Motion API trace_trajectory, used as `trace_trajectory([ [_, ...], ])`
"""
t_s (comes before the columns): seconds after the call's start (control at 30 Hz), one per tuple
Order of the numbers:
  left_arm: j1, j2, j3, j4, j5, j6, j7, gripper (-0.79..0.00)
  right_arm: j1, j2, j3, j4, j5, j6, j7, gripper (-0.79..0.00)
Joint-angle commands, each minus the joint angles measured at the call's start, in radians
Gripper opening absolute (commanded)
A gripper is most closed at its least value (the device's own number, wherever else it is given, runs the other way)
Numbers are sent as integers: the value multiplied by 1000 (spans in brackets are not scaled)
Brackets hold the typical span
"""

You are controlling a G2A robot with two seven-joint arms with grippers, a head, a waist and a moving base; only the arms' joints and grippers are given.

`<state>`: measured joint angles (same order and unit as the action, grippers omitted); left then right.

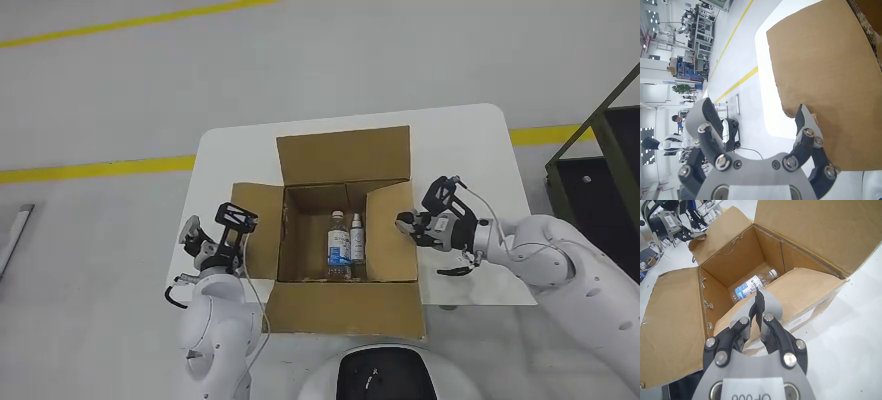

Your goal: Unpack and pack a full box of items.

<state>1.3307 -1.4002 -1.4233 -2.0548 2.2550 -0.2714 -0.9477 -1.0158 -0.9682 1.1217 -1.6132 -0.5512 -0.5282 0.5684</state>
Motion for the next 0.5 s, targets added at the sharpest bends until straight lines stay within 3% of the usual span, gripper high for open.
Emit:
trace_trajectory([
  [0.0,-1,-1,0,2,-3,2,-1,0,-1,0,3,-2,1,0,2,-785],
  [0.47,-26,-9,1,-181,-117,-38,-1,0,-63,22,155,-80,69,-19,-5,-785],
])
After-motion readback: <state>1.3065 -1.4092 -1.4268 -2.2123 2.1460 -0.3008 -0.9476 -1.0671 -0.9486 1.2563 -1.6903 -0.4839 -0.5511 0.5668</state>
